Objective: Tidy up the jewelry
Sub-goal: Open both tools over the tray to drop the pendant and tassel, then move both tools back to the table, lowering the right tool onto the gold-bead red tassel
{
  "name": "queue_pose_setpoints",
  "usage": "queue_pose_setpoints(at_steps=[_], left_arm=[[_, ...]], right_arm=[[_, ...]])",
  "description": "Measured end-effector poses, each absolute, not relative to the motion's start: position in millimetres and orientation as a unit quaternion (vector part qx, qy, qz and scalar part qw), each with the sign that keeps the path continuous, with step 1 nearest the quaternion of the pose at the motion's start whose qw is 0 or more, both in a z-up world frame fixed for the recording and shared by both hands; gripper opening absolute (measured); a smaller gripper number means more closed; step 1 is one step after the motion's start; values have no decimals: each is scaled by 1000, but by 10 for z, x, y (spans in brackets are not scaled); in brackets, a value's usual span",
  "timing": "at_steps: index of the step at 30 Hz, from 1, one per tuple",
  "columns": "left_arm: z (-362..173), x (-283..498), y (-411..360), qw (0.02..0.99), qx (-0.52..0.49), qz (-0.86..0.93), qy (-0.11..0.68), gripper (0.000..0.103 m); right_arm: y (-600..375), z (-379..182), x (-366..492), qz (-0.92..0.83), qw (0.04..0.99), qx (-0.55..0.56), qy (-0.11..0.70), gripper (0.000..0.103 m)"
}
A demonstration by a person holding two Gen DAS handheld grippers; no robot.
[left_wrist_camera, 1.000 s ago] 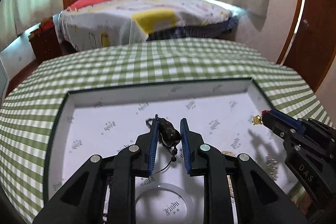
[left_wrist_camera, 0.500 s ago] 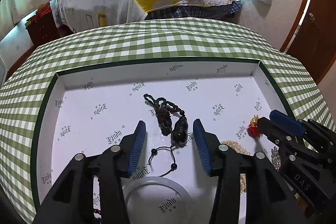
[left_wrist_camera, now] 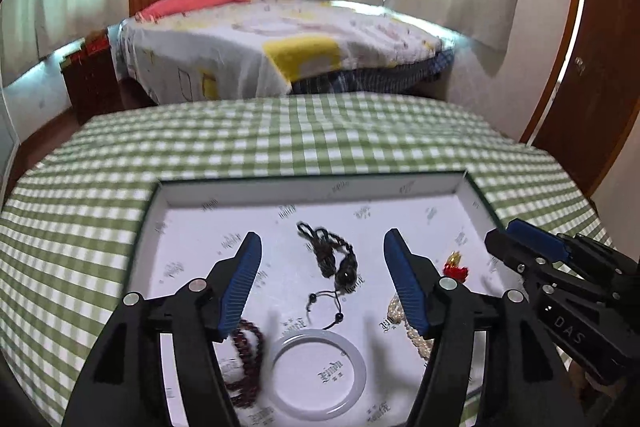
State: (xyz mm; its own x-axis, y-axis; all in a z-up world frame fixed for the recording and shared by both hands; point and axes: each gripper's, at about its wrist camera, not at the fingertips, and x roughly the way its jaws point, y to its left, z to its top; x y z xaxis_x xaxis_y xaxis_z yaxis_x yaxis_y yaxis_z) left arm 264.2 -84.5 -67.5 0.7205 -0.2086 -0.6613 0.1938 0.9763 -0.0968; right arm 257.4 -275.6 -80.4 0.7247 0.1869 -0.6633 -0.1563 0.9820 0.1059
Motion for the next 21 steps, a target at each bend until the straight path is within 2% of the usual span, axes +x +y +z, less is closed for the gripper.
queue_pose_setpoints(at_steps=[8, 21], left_arm=[[-457, 2327, -568, 943, -23, -92, 319, 64], [-674, 1758, -239, 944, -32, -64, 323, 64]], right_arm=[[-2638, -637, 2265, 102, 934, 27, 342, 33], [-2411, -952, 1628, 116, 922, 29, 367, 33]])
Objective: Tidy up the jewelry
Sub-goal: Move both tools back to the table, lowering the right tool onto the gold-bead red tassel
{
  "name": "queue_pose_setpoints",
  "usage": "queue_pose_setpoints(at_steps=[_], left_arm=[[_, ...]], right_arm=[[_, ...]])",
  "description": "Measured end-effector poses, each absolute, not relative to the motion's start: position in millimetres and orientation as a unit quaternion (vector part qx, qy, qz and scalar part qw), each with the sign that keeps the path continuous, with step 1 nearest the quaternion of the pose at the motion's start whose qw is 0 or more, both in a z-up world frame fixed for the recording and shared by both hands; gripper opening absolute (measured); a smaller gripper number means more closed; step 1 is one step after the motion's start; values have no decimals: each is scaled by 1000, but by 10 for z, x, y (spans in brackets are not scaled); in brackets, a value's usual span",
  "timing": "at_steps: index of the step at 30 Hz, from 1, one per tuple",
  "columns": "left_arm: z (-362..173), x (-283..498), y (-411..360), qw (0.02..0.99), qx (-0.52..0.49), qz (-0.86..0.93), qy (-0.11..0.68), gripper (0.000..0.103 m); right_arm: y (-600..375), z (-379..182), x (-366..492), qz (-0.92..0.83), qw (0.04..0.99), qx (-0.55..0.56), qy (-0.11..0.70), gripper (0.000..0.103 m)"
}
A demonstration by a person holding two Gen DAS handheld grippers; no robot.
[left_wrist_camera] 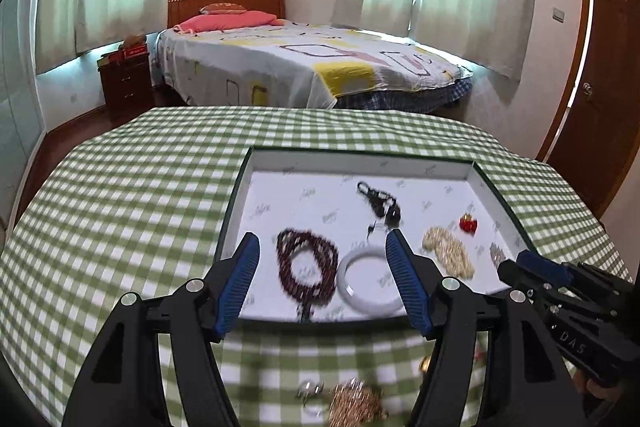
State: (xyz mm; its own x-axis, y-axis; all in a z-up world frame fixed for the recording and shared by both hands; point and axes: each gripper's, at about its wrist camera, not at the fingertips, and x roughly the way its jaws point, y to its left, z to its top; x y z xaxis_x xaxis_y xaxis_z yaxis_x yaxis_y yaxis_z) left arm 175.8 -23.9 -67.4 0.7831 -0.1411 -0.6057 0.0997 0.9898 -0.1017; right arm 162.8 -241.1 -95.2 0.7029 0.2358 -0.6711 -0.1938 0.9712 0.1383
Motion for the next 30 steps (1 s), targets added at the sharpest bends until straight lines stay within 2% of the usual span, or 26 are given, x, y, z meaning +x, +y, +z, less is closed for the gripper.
queue_pose_setpoints(at_steps=[16, 18, 20, 30], left_arm=[[-953, 1367, -107, 937, -27, -40, 345, 64], [-981, 1325, -81, 937, -26, -37, 347, 64], [-997, 1293, -51, 936, -25, -33, 349, 64], [-1100, 1223, 169, 932, -33, -9, 360, 64]], right_arm=[[-2247, -1151, 1245, 129, 916, 19, 379, 33], [-2224, -1155, 1234, 130, 916, 17, 379, 34], [-2195, -1156, 1216, 129, 917, 15, 377, 44], [-1974, -1242, 1209, 147, 908, -4, 392, 47]])
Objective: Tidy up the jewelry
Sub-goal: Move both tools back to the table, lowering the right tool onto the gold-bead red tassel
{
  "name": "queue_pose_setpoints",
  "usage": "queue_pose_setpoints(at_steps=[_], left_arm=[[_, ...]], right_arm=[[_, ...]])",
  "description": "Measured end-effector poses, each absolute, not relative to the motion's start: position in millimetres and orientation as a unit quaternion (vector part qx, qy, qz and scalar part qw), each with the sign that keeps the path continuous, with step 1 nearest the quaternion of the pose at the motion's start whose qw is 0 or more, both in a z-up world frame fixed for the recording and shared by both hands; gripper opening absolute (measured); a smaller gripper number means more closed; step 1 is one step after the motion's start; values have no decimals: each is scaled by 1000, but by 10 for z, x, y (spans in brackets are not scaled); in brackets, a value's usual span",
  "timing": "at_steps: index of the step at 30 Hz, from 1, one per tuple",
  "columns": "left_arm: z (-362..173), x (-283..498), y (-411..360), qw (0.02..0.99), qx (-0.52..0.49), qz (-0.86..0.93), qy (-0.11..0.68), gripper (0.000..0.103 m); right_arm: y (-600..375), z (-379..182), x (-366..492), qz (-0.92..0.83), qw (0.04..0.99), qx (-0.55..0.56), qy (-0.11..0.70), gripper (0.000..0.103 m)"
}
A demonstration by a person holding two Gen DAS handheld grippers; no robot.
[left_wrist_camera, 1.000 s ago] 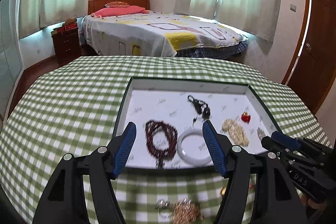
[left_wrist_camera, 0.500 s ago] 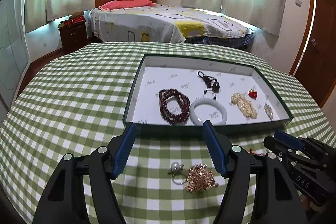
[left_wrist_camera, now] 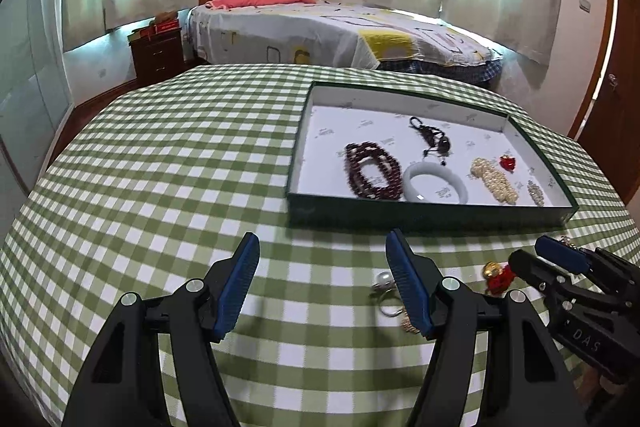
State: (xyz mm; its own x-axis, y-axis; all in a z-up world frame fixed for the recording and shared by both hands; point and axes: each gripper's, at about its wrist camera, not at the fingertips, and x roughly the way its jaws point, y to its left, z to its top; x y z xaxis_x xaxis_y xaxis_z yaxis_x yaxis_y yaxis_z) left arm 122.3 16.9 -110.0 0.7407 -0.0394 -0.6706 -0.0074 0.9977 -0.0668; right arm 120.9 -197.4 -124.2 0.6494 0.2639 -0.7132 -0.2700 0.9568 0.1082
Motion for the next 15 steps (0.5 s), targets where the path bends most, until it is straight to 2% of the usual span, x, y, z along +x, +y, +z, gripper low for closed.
queue_pose_setpoints(at_steps=[5, 12, 15], left_arm=[[-1156, 1219, 259, 928, -41, 1, 369, 64], [-1187, 1222, 230, 926, -40, -3, 376, 64], [-1204, 1214, 195, 924, -39, -8, 379, 64]], right_arm=[[-1861, -1310, 1225, 158, 900, -17, 406, 51], [-1858, -1362, 1233, 157, 895, -26, 417, 52], [-1859, -1367, 1206, 152, 897, -36, 413, 41]])
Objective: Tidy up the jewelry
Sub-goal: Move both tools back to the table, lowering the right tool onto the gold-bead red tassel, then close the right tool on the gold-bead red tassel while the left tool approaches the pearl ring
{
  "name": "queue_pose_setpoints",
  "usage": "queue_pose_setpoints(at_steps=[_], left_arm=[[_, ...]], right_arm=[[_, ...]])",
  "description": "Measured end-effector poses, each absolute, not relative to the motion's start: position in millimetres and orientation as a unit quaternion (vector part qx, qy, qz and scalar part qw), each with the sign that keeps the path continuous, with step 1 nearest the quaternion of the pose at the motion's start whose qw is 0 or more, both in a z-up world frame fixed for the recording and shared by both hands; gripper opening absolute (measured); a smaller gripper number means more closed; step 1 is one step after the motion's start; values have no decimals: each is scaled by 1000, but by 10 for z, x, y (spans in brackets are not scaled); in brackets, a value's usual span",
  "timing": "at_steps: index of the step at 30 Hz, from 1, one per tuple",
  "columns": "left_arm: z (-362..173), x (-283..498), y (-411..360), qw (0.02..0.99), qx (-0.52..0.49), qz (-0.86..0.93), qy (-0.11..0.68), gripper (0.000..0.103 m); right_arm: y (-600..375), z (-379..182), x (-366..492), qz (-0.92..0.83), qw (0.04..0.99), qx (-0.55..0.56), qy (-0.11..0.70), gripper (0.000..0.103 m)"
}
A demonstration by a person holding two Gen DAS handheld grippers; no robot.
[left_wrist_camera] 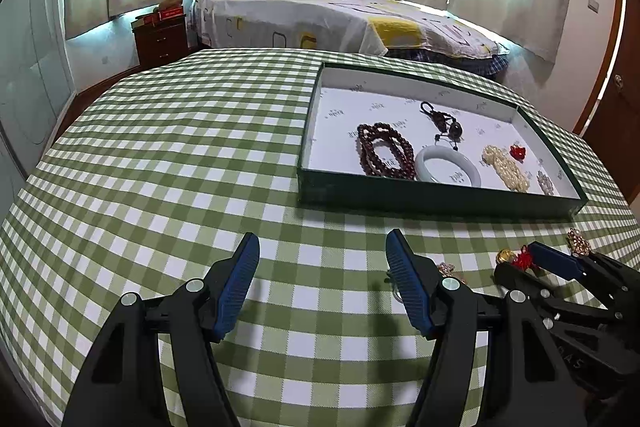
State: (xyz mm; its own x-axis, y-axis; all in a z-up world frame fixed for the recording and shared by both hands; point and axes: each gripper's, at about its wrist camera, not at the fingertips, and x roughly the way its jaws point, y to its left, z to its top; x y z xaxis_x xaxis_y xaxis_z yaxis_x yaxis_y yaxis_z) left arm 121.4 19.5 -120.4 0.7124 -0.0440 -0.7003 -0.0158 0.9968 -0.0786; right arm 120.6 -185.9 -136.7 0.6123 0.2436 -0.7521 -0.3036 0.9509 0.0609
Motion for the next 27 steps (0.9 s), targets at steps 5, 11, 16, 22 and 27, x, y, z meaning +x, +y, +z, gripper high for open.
queue_pose_setpoints(at_steps=[5, 11, 16, 22, 27], left_arm=[[-1215, 1191, 121, 923, -34, -18, 382, 64], [-1224, 1153, 82, 923, -32, -26, 383, 64], [-1246, 1137, 63, 920, -33, -31, 389, 64], [-1287, 1188, -65, 918, -21, -42, 393, 64], [-1354, 1263, -77, 915, -12, -34, 403, 64]], right_arm=[[-1923, -1370, 1176, 153, 899, -33, 409, 21], [-2000, -1366, 1126, 151, 902, -21, 405, 20], [-2113, -1368, 1131, 145, 903, -6, 404, 20], [-2126, -1371, 1122, 149, 904, -3, 401, 20], [-2120, -1372, 1112, 149, 904, -3, 401, 20]])
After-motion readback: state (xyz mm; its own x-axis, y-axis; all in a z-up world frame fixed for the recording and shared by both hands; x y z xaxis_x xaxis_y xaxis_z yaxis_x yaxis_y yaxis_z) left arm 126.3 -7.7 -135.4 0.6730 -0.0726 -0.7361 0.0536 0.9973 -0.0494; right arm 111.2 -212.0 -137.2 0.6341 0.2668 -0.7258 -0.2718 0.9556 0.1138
